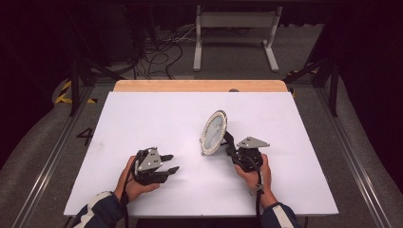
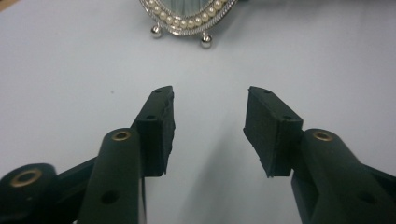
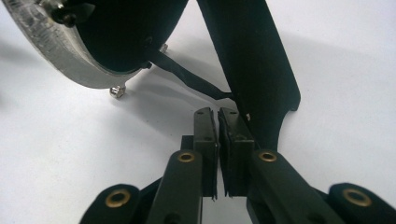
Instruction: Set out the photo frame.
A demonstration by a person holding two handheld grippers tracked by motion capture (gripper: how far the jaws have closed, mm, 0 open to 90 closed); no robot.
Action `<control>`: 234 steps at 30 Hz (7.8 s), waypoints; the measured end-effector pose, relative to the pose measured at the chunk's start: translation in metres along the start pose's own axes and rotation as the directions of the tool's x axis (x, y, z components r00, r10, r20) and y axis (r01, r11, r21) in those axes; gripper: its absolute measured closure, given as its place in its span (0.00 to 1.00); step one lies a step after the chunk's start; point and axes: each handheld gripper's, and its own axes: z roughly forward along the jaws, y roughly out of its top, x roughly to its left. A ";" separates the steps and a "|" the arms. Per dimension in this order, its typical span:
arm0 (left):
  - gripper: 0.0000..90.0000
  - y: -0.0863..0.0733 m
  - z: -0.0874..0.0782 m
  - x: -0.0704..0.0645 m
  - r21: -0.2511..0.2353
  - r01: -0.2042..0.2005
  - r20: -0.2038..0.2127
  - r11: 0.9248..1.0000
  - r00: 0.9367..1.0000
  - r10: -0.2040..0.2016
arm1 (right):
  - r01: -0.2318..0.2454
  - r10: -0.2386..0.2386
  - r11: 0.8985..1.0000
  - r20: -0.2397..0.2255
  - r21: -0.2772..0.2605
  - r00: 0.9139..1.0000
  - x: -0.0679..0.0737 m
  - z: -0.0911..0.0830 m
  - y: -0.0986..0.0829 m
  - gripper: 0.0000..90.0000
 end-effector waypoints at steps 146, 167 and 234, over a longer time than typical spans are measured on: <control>0.38 0.076 0.100 0.034 -0.068 0.141 0.202 0.988 0.971 -0.125 | -0.023 0.021 0.965 -0.013 -0.262 1.000 0.036 -0.064 0.018 0.86; 0.43 0.068 0.086 0.031 -0.100 0.120 0.137 0.988 0.985 -0.106 | -0.045 0.043 0.965 -0.014 -0.259 0.999 0.028 -0.052 0.023 0.88; 0.68 0.065 0.060 0.023 -0.087 0.086 0.031 0.993 0.996 -0.083 | 0.001 0.003 0.980 0.018 -0.199 1.000 0.017 -0.032 0.037 0.69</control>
